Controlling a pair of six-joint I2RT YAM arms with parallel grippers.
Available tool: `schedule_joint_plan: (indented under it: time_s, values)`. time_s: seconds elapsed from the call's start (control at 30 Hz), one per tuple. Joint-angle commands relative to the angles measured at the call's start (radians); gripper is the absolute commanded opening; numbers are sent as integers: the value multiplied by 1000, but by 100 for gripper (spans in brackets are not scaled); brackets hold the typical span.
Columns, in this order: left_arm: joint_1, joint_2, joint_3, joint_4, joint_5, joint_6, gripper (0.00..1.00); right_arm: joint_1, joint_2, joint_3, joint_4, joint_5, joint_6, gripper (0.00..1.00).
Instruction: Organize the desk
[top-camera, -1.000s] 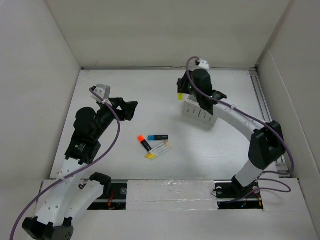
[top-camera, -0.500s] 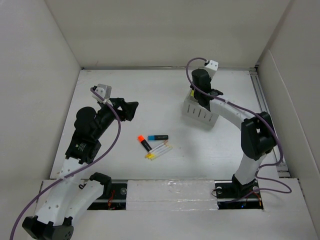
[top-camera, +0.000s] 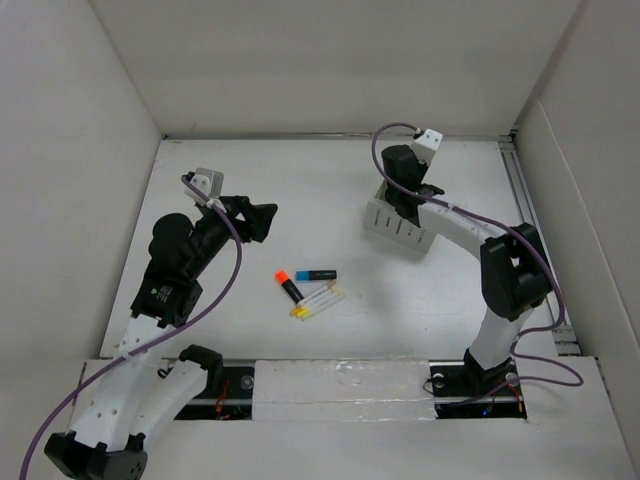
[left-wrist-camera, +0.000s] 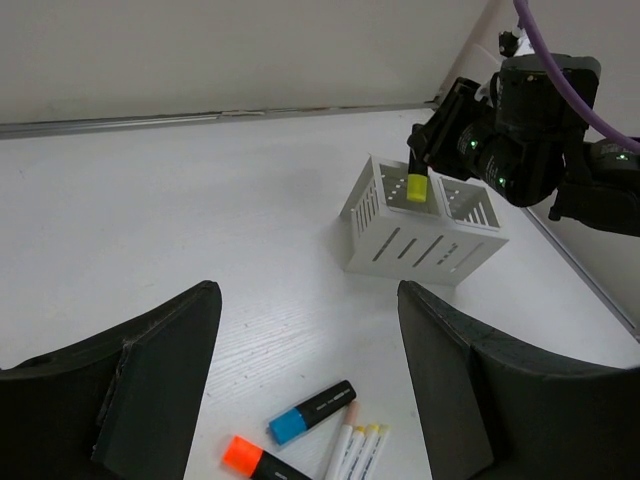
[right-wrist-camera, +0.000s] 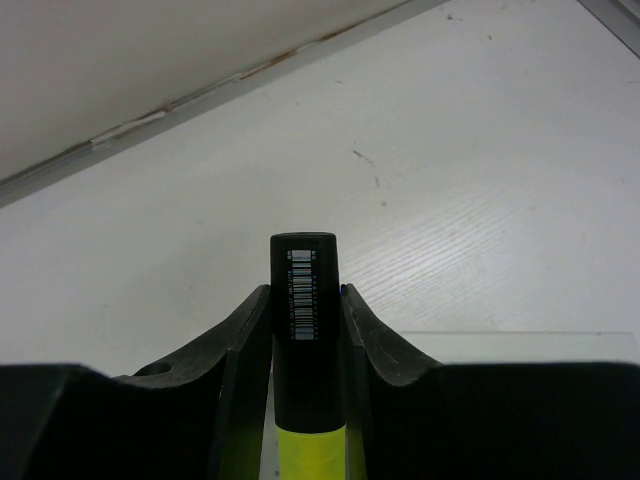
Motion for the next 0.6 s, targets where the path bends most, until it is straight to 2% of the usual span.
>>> schedule_joint_plan:
  time_s: [0.0, 0.3, 0.33, 0.37, 0.47, 0.57]
  values:
    - [-2, 2, 1, 43, 22, -7, 67, 25, -14, -41, 43, 58, 8, 12]
    - [-2, 21, 4, 48, 24, -7, 67, 57, -86, -102, 86, 43, 25, 25]
    - [-2, 24, 2, 49, 16, -5, 67, 68, -105, -112, 82, 24, 27, 28]
    - [-2, 27, 7, 42, 8, -5, 67, 68, -116, -116, 80, 15, 27, 36]
    - [-2, 36, 10, 37, 5, -5, 67, 89, -146, -132, 76, -11, 33, 47]
    - [-2, 30, 7, 46, 2, -5, 67, 109, -182, -139, 66, -30, 38, 53]
